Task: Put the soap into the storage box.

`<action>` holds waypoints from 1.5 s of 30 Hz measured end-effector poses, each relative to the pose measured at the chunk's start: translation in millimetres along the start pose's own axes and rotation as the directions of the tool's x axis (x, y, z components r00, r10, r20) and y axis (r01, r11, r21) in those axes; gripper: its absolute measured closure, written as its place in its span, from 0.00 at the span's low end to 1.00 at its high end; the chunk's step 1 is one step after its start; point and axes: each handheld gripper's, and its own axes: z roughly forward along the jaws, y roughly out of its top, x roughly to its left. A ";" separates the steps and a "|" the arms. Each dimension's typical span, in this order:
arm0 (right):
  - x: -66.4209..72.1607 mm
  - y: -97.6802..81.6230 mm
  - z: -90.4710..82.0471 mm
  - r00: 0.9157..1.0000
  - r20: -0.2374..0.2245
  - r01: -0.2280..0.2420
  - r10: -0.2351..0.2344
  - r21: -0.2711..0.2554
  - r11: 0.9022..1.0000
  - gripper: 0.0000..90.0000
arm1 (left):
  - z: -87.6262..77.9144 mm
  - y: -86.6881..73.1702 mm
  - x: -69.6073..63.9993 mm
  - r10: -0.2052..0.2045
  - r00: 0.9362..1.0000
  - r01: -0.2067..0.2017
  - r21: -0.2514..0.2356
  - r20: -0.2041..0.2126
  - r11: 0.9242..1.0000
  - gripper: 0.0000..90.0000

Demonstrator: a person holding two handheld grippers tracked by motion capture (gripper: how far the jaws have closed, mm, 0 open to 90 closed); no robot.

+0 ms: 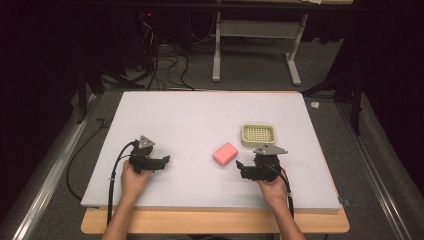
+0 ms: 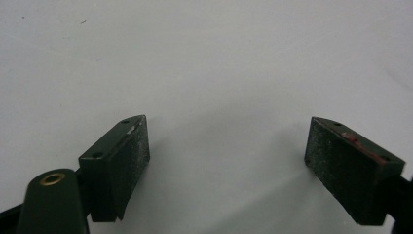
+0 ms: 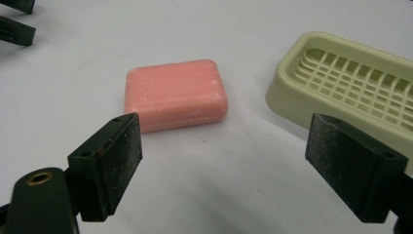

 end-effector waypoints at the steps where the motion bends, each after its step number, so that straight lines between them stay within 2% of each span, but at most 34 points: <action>1: 0.9 0.8 1.2 1.000 -0.003 0.000 0.000 -0.002 1.000 0.15 | 0.0 0.0 0.0 0.000 1.000 0.000 0.000 0.000 1.000 0.19; 6: 6.2 4.3 10.2 1.000 -0.027 0.006 -0.005 0.012 1.000 0.15 | 0.0 0.0 -0.1 0.001 1.000 -0.001 0.000 0.000 1.000 0.19; 8: 6.9 5.3 12.9 0.999 -0.025 0.022 -0.022 0.013 1.000 0.15 | 0.0 0.0 -0.1 0.001 1.000 -0.001 0.000 0.000 1.000 0.19; 11: 8.0 7.1 16.2 0.999 -0.031 0.007 -0.007 0.006 1.000 0.15 | 0.0 0.0 -0.1 0.001 1.000 -0.001 0.000 -0.001 1.000 0.19; 15: 9.5 11.0 19.9 0.999 -0.038 0.011 -0.011 -0.001 1.000 0.15 | 0.0 0.0 -0.1 0.001 1.000 -0.001 0.000 -0.001 1.000 0.19; 20: 14.1 19.1 28.1 0.999 -0.037 0.040 -0.040 0.011 0.999 0.15 | -0.1 -0.1 -0.1 0.000 1.000 0.000 0.000 0.000 1.000 0.19; 26: 17.3 27.9 35.5 0.998 -0.038 0.047 -0.046 0.024 0.999 0.15 | -0.1 0.0 0.1 -0.001 1.000 0.001 0.001 0.002 1.000 0.19; 38: 21.3 29.1 51.8 0.998 -0.052 0.043 -0.042 0.032 0.999 0.15 | -0.2 0.0 0.1 -0.001 1.000 0.001 0.001 0.002 1.000 0.19; 45: 23.6 26.5 61.9 0.998 -0.057 0.036 -0.032 0.065 0.997 0.15 | -0.2 0.0 0.2 -0.001 1.000 0.001 0.001 0.002 1.000 0.19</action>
